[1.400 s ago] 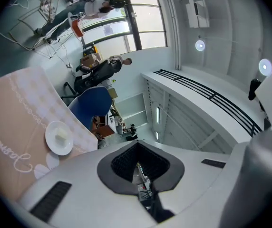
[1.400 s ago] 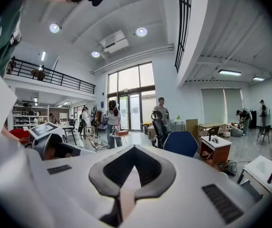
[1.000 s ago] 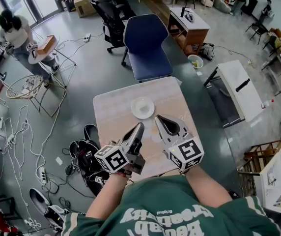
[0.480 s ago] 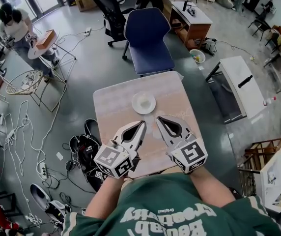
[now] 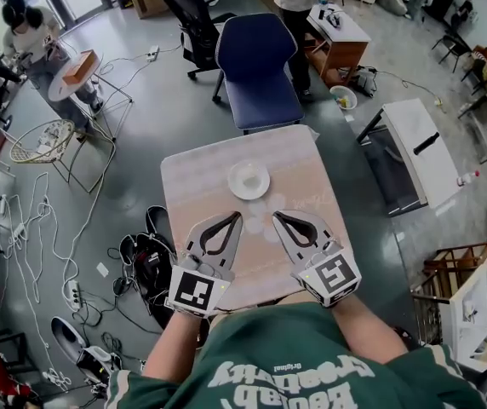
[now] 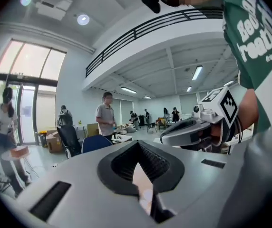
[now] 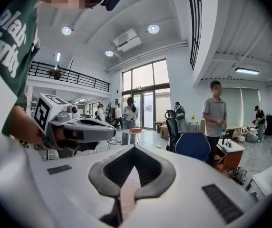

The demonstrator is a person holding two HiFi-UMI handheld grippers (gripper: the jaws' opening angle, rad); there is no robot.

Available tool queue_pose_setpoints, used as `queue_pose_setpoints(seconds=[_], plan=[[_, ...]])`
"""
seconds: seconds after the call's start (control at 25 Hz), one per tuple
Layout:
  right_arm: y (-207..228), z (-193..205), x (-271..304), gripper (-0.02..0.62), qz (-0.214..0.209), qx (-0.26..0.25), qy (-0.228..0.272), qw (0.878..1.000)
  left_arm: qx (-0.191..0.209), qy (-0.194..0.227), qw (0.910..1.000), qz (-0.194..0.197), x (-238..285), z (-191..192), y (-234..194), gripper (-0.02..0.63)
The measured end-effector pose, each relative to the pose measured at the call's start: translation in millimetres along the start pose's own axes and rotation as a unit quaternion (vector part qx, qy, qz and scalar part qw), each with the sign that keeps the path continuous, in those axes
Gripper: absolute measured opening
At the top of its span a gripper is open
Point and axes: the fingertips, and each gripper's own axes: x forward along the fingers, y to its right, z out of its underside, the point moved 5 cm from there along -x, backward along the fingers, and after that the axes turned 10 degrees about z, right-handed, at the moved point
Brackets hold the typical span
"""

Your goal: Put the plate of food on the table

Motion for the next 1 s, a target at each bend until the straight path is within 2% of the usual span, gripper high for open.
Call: queue_pose_setpoints(seconds=[0.16, 0.28, 0.52, 1.0], plan=[[-1.4, 0.9, -3.1, 0.015, -0.005, -0.008, -0.001, 1.0, 0.066, -0.005, 0.9978, -0.009, -2.7, -0.9, 7.9, 0.008], [-1.4, 2.1, -3.8, 0.015, -0.007, -0.01, -0.005, 1.0, 0.086, -0.006, 0.9963, -0.01, -2.5, 1.1, 13.0, 0.008], [-0.1, 2.5, -1.2, 0.015, -0.008, 0.0, 0.003, 1.0, 0.073, 0.004, 0.9973, -0.007, 3.5, 3.9, 13.3, 0.008], [0.1, -1.5, 2.1, 0.014, -0.001, -0.013, 0.01, 1.0, 0.063, -0.004, 0.998, -0.006, 3.2, 7.5, 12.0, 0.008]])
